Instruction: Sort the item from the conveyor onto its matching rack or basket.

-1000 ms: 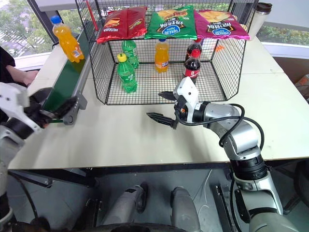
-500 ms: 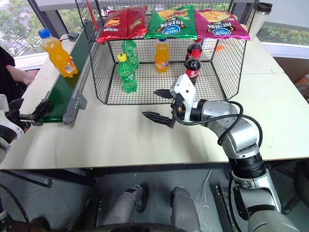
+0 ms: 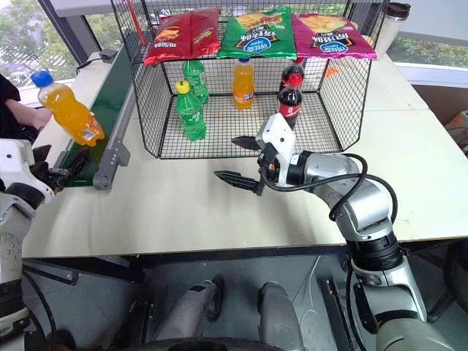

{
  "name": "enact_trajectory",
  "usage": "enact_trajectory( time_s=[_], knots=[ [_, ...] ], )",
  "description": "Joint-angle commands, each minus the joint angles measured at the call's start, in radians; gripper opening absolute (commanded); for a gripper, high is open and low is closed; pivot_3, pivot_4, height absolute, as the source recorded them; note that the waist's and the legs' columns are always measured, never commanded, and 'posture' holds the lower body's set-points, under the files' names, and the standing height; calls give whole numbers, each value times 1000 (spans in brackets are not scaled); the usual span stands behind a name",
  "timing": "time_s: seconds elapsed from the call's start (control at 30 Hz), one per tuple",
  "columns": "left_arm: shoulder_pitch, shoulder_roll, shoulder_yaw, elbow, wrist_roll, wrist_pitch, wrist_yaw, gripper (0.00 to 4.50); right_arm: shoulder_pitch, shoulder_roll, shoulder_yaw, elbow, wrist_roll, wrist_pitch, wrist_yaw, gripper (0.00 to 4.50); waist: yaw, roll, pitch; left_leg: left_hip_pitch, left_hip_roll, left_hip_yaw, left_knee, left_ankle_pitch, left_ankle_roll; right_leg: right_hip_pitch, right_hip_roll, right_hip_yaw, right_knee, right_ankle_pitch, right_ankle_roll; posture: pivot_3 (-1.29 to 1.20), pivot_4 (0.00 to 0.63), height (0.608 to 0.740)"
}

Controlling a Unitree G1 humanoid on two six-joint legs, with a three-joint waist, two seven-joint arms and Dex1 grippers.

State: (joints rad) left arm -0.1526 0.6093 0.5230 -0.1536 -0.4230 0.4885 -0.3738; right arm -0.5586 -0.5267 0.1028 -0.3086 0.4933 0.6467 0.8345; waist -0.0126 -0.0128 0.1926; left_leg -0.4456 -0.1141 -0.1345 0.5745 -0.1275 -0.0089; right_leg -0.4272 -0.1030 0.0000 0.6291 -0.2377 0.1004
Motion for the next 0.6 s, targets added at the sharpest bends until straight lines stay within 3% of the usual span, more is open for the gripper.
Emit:
enact_trajectory(
  time_s=[0.03,0.27,0.43,0.6],
  knots=[
    [-10,11,3,-8,7,-24,-1,4500,-8,-5,-14,-36,4,-15,-1,4414,0,0,0,0,0,0,0,0,0,0,0,0,0,0,0,0,150,738],
    [-4,4,-17,-12,-1,-30,-18,4500,-2,-8,-11,-34,-4,-19,-5,4414,0,0,0,0,0,0,0,0,0,0,0,0,0,0,0,0,150,738],
    [-2,-9,4,-38,-86,-21,-83,3021,0,-12,-15,-34,-9,-19,-6,4500,2,0,0,0,0,0,0,0,0,0,0,0,0,0,0,0,150,738],
    [-100,24,27,-72,-222,92,-88,3009,-1,-16,-19,-42,-9,-14,-10,4500,3,-1,0,0,0,-1,0,0,0,0,0,0,0,0,0,0,150,738]
  ],
)
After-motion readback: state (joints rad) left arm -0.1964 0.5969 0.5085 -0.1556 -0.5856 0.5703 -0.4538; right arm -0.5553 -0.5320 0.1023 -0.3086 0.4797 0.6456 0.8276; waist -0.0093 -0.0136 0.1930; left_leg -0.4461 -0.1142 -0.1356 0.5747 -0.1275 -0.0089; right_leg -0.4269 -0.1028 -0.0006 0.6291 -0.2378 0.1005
